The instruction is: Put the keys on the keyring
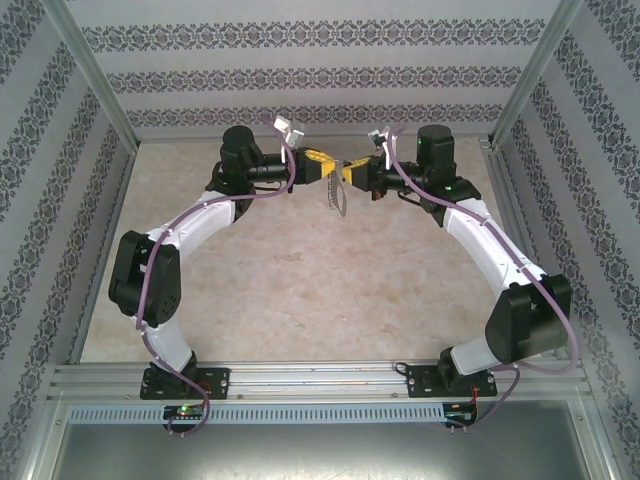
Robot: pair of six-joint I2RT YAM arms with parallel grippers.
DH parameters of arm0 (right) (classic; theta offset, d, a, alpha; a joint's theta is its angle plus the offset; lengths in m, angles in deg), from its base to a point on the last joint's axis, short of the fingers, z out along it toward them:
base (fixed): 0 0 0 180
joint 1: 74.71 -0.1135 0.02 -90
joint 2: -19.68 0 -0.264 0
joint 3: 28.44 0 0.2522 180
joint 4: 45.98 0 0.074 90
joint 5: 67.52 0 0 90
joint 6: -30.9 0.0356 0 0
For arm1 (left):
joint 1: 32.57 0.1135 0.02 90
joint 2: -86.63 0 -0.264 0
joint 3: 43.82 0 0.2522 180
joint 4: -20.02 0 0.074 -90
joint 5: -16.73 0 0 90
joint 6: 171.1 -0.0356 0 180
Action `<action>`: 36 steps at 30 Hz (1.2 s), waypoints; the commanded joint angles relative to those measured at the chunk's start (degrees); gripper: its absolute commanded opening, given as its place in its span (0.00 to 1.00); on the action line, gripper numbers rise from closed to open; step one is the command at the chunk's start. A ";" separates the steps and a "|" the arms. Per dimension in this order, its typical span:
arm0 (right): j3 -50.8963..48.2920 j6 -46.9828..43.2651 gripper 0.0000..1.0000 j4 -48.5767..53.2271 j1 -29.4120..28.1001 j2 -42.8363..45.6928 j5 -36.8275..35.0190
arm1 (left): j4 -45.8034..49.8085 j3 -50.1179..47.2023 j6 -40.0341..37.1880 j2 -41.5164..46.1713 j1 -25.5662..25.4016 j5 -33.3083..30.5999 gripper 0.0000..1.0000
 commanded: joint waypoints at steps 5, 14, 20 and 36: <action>4.34 -1.79 0.00 1.83 0.62 0.85 1.12 | 0.64 -0.11 -1.87 2.07 -0.64 1.47 0.00; 9.62 -4.00 0.00 5.79 -1.15 -1.86 0.82 | 1.87 -0.02 -2.56 2.07 -0.67 1.68 0.00; 11.24 -4.79 0.00 7.70 -1.82 -3.42 0.91 | 1.74 -0.10 -2.50 1.83 -0.89 1.88 0.00; 14.23 -4.53 0.00 10.04 -0.28 -4.29 0.16 | 10.57 1.41 -7.55 1.61 -0.93 2.10 0.22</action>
